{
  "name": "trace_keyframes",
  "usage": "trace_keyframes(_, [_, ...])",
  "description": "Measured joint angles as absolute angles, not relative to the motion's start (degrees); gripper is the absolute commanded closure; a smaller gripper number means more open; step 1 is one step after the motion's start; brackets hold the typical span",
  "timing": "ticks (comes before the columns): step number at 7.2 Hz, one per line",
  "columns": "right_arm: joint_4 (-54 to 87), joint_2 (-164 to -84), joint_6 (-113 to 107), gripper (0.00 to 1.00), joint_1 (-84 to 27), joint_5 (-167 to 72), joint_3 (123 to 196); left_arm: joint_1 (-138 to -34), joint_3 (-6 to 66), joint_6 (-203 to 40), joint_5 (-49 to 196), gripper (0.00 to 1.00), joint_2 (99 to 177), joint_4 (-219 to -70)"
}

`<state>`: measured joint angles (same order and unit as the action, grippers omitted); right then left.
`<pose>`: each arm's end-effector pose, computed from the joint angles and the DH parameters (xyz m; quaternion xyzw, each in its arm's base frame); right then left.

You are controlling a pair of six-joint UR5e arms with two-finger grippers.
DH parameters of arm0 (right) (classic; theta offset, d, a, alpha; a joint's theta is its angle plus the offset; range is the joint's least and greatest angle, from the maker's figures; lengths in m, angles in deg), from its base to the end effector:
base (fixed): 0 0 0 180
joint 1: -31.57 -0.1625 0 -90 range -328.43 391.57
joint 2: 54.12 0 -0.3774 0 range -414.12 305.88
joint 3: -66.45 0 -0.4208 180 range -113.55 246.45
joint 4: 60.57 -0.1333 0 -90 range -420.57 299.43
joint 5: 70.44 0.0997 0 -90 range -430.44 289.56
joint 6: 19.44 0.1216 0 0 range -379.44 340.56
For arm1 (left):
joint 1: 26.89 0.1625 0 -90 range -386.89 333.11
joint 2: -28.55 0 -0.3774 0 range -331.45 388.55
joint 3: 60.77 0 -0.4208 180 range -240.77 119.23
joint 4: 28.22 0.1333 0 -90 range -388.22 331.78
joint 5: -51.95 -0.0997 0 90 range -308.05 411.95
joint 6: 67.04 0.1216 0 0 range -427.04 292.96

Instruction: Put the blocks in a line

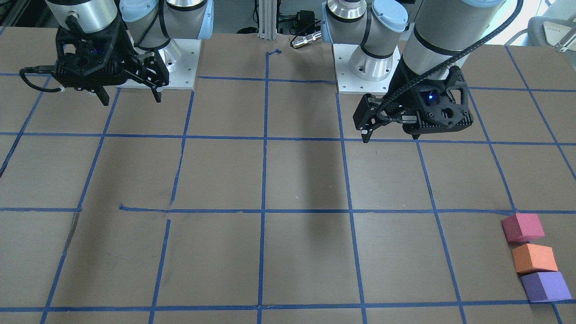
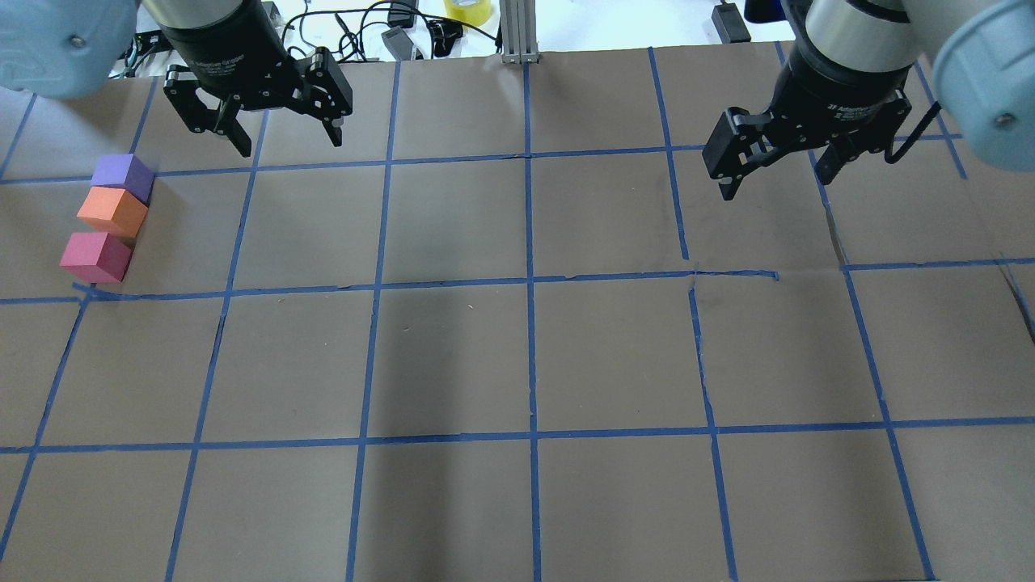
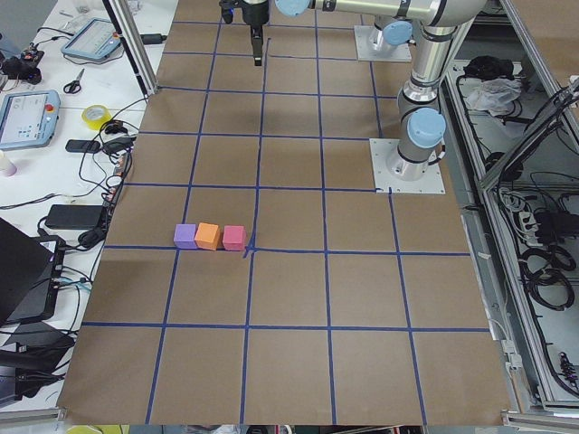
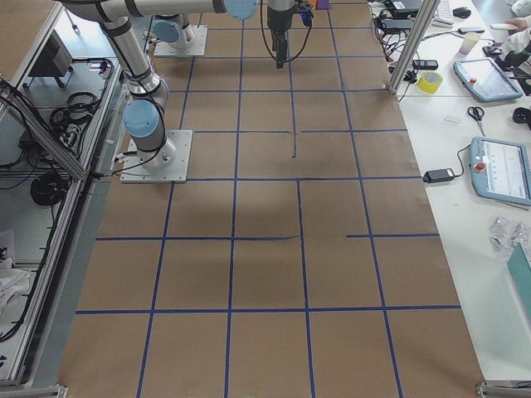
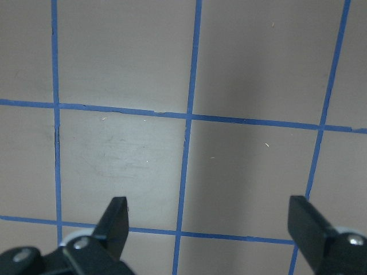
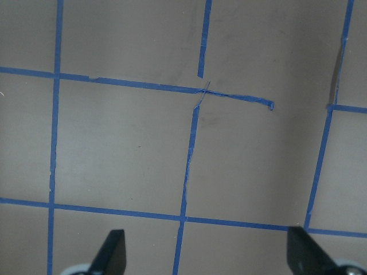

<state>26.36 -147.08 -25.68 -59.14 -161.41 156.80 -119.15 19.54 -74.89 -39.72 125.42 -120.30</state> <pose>0.1374 -0.4979 0.4362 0.0606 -0.9981 -0.0044 0.0083 -0.1520 -0.5611 0.4376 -0.0489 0.9987 -0.0077 0.0139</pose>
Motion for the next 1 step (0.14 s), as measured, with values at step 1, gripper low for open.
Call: trace_keyframes(1, [26.15, -147.13, -25.68, 0.0, -59.13, -161.51, 156.8, -119.17, 19.72, -74.89, -40.21, 0.0, 125.33, -120.31])
